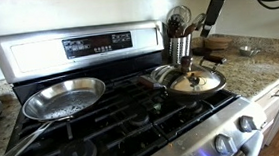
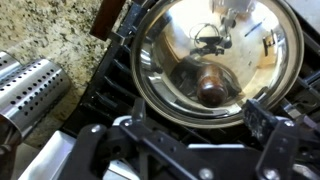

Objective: Cover the pan on the right with the silver lid

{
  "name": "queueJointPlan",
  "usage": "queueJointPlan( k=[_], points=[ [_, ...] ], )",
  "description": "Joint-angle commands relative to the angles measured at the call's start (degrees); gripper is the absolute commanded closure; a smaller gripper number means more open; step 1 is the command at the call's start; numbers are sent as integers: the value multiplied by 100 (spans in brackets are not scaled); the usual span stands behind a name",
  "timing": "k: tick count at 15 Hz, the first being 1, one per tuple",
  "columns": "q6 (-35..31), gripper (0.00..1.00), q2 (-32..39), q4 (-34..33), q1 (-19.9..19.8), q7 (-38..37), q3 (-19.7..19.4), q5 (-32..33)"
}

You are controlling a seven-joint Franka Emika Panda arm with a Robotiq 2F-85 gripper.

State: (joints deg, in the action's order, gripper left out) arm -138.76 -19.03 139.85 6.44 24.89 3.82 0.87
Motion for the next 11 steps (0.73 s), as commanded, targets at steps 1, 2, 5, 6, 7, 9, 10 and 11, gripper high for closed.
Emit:
queueJointPlan(
  k=[1, 2, 5, 6, 7, 9, 10, 11],
  points=[
    [18, 0, -691, 373, -98, -890, -103, -13],
    [-35, 0, -811, 434, -143, -1121, -116, -7],
    [-145, 0, -1123, 622, -292, -1631, -161, 26],
    [-158, 0, -1214, 677, -341, -1752, -167, 40],
    [-261, 0, -1288, 747, -412, -1850, -163, 104],
    [-94, 0, -1025, 480, -317, -1677, -203, 74],
    [-157, 0, -1095, 545, -366, -1741, -203, 110],
    [-194, 0, -1136, 592, -389, -1761, -205, 120]
  ],
)
